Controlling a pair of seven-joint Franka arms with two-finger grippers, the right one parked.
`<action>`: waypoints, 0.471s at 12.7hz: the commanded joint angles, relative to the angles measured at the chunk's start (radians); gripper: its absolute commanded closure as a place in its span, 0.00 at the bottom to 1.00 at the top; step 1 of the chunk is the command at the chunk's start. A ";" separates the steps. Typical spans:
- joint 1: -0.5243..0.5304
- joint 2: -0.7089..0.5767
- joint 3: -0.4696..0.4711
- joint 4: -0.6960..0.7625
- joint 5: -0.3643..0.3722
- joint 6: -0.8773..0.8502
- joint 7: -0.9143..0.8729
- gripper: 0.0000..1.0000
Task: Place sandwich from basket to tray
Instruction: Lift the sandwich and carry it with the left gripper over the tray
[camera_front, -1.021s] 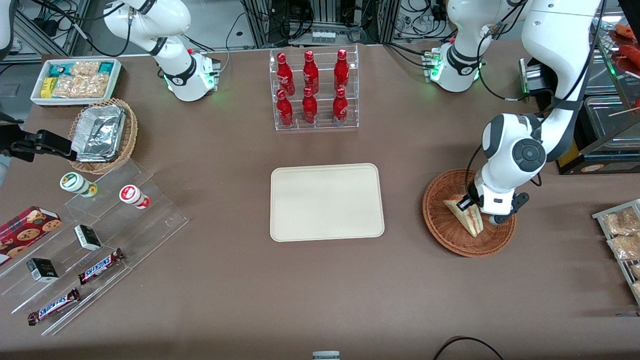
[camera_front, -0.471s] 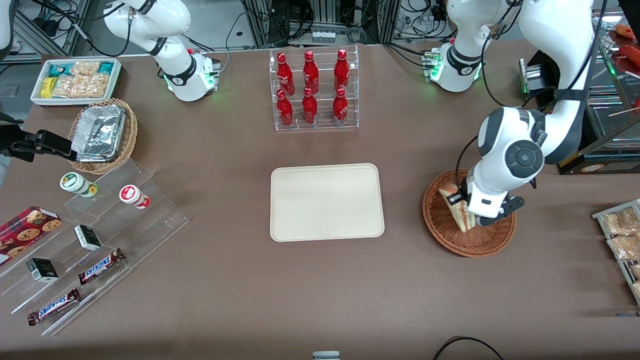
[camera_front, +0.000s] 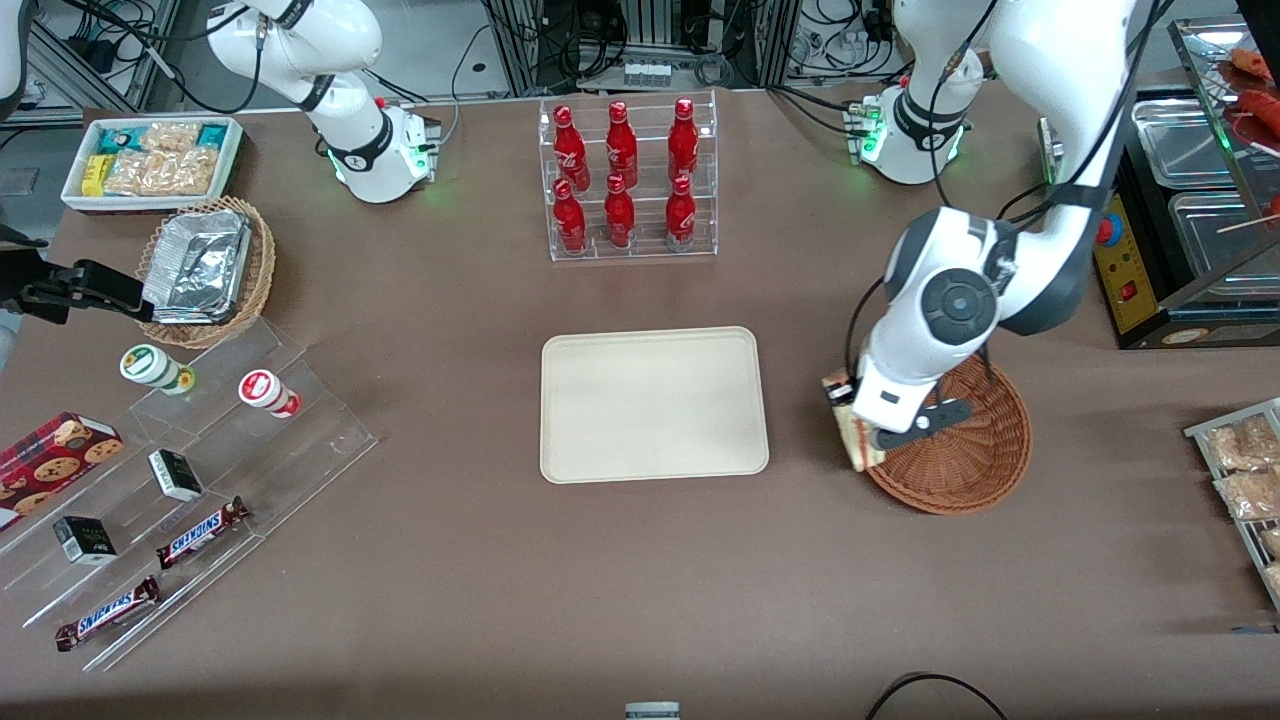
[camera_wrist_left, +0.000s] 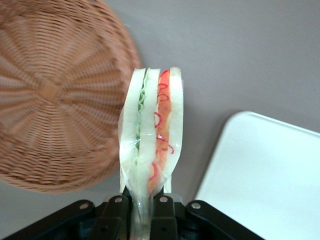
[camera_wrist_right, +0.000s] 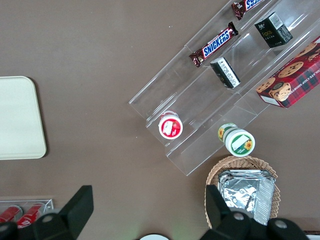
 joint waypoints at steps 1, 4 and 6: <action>-0.086 0.090 0.004 0.117 -0.015 -0.031 -0.002 1.00; -0.178 0.183 0.004 0.204 -0.044 -0.019 -0.052 1.00; -0.241 0.271 0.004 0.295 -0.038 -0.019 -0.120 1.00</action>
